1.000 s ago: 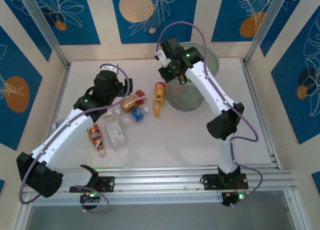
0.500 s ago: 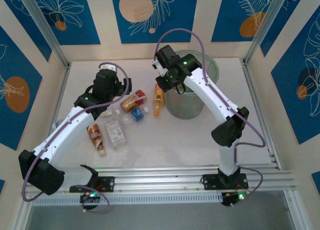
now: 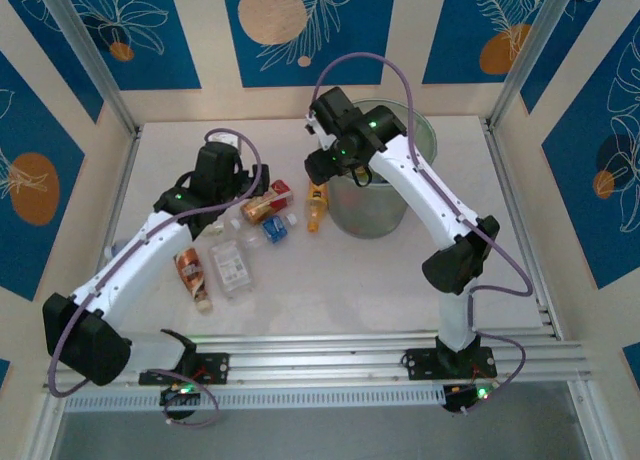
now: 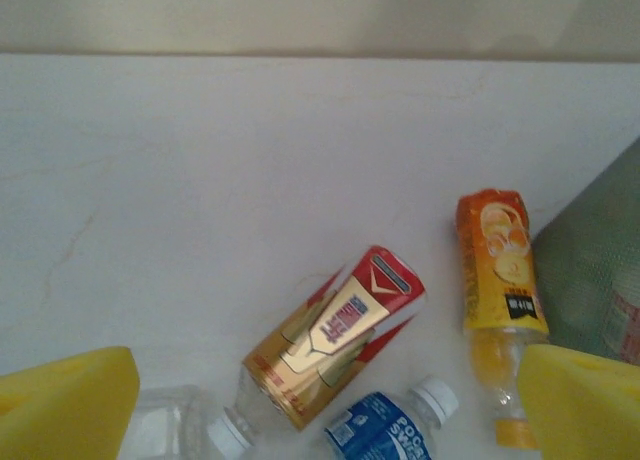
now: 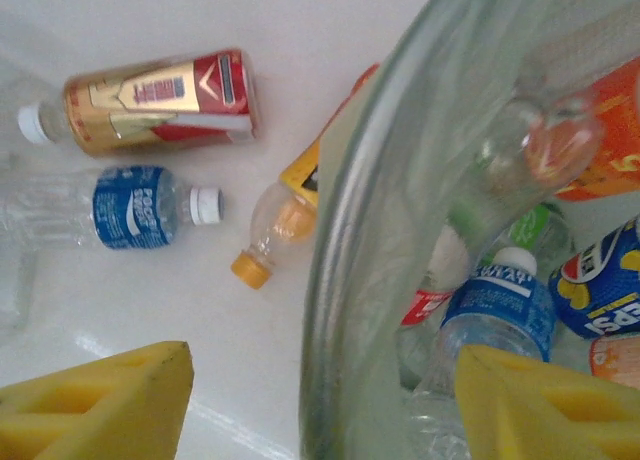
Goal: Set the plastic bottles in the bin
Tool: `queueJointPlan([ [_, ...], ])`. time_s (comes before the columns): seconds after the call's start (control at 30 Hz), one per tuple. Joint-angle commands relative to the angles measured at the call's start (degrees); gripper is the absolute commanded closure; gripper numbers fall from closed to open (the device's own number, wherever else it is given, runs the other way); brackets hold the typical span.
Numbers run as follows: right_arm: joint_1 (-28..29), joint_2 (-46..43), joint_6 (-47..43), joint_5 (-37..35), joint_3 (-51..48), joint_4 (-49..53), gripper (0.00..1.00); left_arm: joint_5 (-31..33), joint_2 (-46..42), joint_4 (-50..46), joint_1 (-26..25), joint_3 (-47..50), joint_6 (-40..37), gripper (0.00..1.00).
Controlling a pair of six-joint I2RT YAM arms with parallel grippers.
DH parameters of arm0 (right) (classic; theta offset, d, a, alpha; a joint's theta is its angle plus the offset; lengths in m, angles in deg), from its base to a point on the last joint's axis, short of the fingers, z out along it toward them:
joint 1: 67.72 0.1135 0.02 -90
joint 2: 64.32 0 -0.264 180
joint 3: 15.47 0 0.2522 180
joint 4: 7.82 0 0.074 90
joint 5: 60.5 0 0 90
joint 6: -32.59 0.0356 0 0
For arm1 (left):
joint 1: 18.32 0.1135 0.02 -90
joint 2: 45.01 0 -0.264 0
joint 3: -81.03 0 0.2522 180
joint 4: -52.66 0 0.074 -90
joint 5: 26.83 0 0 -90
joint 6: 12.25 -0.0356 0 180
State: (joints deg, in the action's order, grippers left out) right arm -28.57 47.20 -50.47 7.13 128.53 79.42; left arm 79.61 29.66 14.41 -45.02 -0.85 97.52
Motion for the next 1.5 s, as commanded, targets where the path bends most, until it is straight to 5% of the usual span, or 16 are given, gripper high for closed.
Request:
queueJointPlan([
  [0.0, 0.21, -1.61, -0.35, -1.94, 4.68, 2.04, 0.24, -6.20, 2.66, 1.58, -0.24, 1.92, 1.79, 0.08],
  [0.3, -0.46, -10.15, 1.82, -8.14, 1.62, -1.77, 0.00, -8.10, 12.41, 2.45, -6.34, -0.92, 2.58, 0.22],
  [0.77, -4.52, -30.58, 8.74, -12.43, -21.14, -16.58, 0.01, -9.83, 26.54, 1.10, -11.69, -7.85, -3.35, 0.31],
  [1.47, -4.45, -32.95, 9.32, -12.65, -24.33, -18.45, 0.01, -9.77, 39.34, 1.01, -12.94, -15.07, -5.56, 0.25],
])
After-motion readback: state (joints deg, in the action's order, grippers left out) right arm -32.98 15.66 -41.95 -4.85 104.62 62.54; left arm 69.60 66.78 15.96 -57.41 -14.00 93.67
